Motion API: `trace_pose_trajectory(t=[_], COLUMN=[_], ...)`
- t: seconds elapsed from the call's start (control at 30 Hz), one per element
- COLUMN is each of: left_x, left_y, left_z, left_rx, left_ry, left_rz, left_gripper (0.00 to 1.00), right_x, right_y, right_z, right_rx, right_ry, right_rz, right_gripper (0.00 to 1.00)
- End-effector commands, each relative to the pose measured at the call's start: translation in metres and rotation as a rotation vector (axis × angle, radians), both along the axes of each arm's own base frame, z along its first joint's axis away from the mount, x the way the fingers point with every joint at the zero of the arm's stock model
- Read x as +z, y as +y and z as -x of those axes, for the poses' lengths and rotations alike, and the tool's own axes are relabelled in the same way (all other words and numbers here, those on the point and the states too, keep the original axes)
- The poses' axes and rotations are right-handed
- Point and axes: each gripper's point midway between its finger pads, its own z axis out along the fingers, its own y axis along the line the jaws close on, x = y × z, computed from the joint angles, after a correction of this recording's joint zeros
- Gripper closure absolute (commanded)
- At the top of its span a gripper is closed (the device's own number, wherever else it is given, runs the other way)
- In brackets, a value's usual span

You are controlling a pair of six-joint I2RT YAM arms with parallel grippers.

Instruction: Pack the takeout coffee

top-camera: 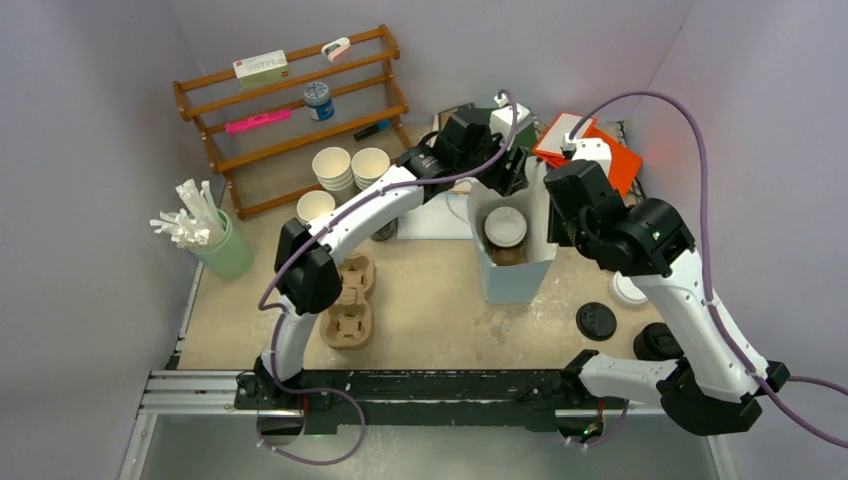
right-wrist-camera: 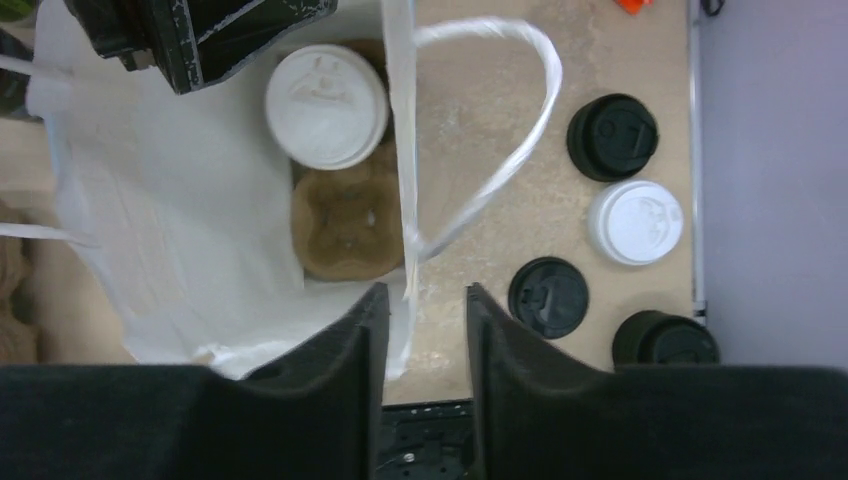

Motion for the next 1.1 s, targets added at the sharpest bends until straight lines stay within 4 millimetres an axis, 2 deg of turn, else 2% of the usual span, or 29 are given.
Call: trace_pose_trajectory(t=[0.0, 0.07, 0.13, 0.2, 0.37, 0.5, 0.77, 0.87, 0.97, 1.07], left_x=[0.06, 0.077, 0.09, 0.1, 0.113, 0.121, 0.145, 0.136, 0.127, 0.12], left_y=[0.01, 0.016, 0.023, 0.035, 0.071, 0.105, 0.167, 0.184, 0.198, 0.217], left_z=[-0.011, -0.013, -0.015, -0.017, -0.012, 0.004, 0.046, 0.061, 0.074, 0.084], left_rx=[0.081, 0.107, 0.141, 0.189, 0.339, 0.452, 0.55, 0.566, 0.578, 0.604], left_ry=[-0.103, -0.14, -0.168, -0.185, -0.142, -0.073, -0.079, -0.048, -0.036, -0.05], left_rz=[0.081, 0.102, 0.108, 0.102, 0.079, 0.082, 0.163, 0.156, 0.153, 0.137], left_gripper=[0.32, 0.26, 0.22, 0.19, 0.19, 0.19, 0.2, 0.21, 0.23, 0.24], right_x=[0.019, 0.021, 0.019, 0.015, 0.008, 0.02, 0.046, 0.049, 0.062, 0.065], right_y=[-0.017, -0.018, -0.018, -0.019, -0.01, 0.006, -0.005, -0.005, -0.004, -0.017], right_z=[-0.006, -0.009, -0.012, -0.017, -0.022, -0.023, -0.01, -0.003, 0.002, 0.013], right_rx=[-0.07, -0.079, -0.087, -0.092, -0.103, -0.055, 0.004, 0.034, 0.109, 0.067], right_ry=[-0.064, -0.069, -0.067, -0.062, -0.054, -0.118, -0.262, -0.289, -0.361, -0.421], right_rz=[0.043, 0.049, 0.066, 0.095, 0.056, -0.074, -0.142, -0.165, -0.178, -0.227], right_gripper=[0.46, 0.25, 0.14, 0.08, 0.05, 0.05, 0.04, 0.04, 0.04, 0.01])
